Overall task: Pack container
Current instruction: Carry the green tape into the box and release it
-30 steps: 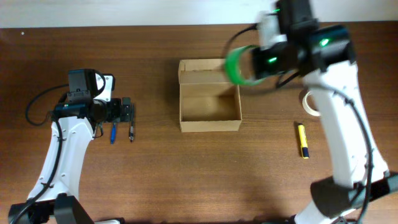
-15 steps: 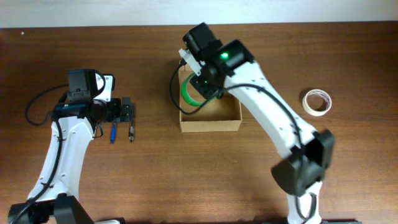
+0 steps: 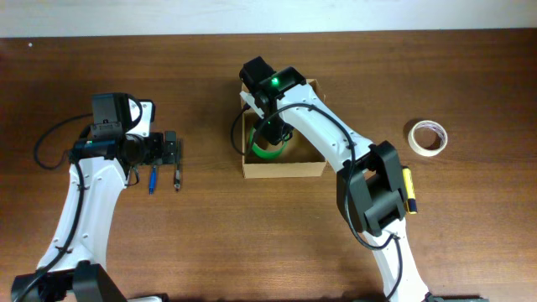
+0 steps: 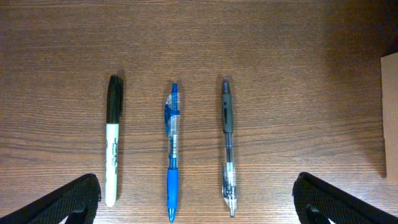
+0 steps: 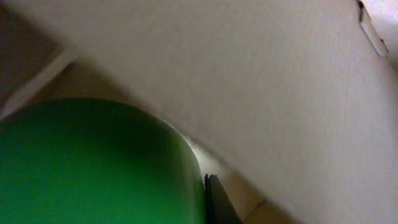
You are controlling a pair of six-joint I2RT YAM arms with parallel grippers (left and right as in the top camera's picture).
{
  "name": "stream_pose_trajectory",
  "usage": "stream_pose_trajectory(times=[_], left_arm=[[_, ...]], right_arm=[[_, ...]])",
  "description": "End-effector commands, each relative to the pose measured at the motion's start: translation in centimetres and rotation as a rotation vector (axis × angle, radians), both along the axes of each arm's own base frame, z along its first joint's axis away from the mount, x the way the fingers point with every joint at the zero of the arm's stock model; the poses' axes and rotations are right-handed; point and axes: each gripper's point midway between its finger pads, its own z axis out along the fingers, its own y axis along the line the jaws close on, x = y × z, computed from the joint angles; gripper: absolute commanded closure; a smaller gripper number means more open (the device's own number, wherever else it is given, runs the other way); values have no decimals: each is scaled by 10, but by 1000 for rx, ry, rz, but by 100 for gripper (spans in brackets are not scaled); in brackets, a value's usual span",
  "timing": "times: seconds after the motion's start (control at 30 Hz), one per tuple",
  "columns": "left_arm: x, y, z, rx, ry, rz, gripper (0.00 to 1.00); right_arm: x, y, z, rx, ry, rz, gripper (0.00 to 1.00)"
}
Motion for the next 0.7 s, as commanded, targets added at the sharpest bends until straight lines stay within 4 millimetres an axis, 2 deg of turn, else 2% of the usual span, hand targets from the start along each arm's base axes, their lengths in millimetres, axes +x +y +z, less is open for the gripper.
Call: stream_pose_trajectory(times=[0.0,0.1,0.2,0.27,0.33,0.4,0.47,0.53,0.6,0.67], left_arm=[[5,0,4,-1,-12,-15,1],[5,0,4,-1,-12,-15,1],[5,0,4,-1,-12,-15,1],[5,0,4,-1,-12,-15,1],[5,0,4,-1,-12,-15,1],[5,0,4,-1,-12,-15,1],[5,0,4,-1,-12,-15,1],[5,0,4,-1,-12,-15,1],[5,0,4,-1,-12,-15,1],[5,0,4,-1,-12,-15,1]], right_arm=[[5,-1,-8,10,3,-8,89],[7,1,-9,18,-4,-7,84],[7,1,-8,17,-3,-7,84],[4,-1,-2,13,4,-7,86],[2,-2,13,12,4,-7,85],[2,-2,43,32,-26,-8,85],[5,-1,82,70,-89,-8,84],[5,-3,136,123,-186,-11,71],[2,-17,196,175,-307,-59,64],[-2,-46,249,208,-431,-152,56]])
